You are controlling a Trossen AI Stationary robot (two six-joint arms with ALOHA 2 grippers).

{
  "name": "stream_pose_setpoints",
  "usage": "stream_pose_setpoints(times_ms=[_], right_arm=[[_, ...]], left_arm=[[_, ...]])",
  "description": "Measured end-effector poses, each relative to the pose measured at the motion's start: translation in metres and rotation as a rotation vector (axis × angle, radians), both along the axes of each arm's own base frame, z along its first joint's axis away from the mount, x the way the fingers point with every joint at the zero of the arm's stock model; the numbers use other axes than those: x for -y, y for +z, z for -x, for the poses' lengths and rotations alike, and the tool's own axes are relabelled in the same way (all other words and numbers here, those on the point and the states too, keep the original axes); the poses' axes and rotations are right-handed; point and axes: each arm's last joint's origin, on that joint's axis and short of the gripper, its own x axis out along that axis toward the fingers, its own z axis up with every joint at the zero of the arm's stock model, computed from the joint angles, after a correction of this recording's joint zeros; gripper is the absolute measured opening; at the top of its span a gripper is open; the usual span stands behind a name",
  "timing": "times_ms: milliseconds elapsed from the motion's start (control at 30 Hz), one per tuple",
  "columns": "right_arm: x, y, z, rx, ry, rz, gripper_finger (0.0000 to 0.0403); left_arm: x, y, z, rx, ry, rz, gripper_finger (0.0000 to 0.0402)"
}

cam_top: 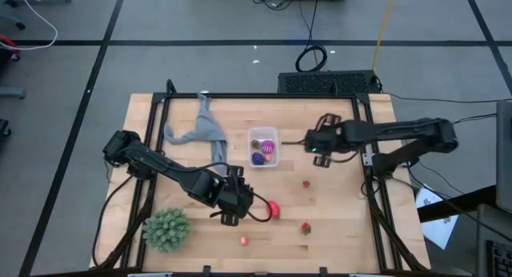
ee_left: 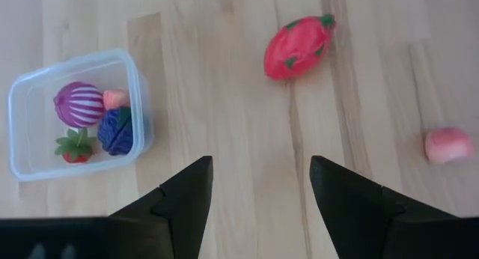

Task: Pick and placing Produce into tupperware
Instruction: Put the red dragon fruit into the transparent bin

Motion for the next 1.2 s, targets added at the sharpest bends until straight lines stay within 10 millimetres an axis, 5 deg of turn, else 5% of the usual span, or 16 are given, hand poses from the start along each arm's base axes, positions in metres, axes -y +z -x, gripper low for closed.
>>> stream_pose_setpoints(times_ms=[200,433,667,867,1200], right_arm=[[0.011,-0.003,0.040,0.161,-0.110,-0.005,0.0155],[0.009,-0.002,0.063,0.303,-0.127,-0.058,0.0155],[0.008,0.004,0.066,0.369,-0.087,-0.072,0.0155],[0.008,0.007,0.063,0.411,-0.062,-0.065,0.0155],[0.009,0.010,0.058,0.477,-0.061,-0.062,0.0155]], left_arm=[[-0.001,-0.006,-0.015,0.067,0.041,0.041,0.0230],[-0.002,-0.037,-0.043,0.066,0.087,0.186,0.0230],[0.008,-0.063,-0.057,0.015,-0.110,0.240,0.0230],[0.022,-0.063,-0.055,0.042,-0.261,0.189,0.0230],[0.016,-0.063,-0.057,0.072,-0.354,-0.070,0.0230]])
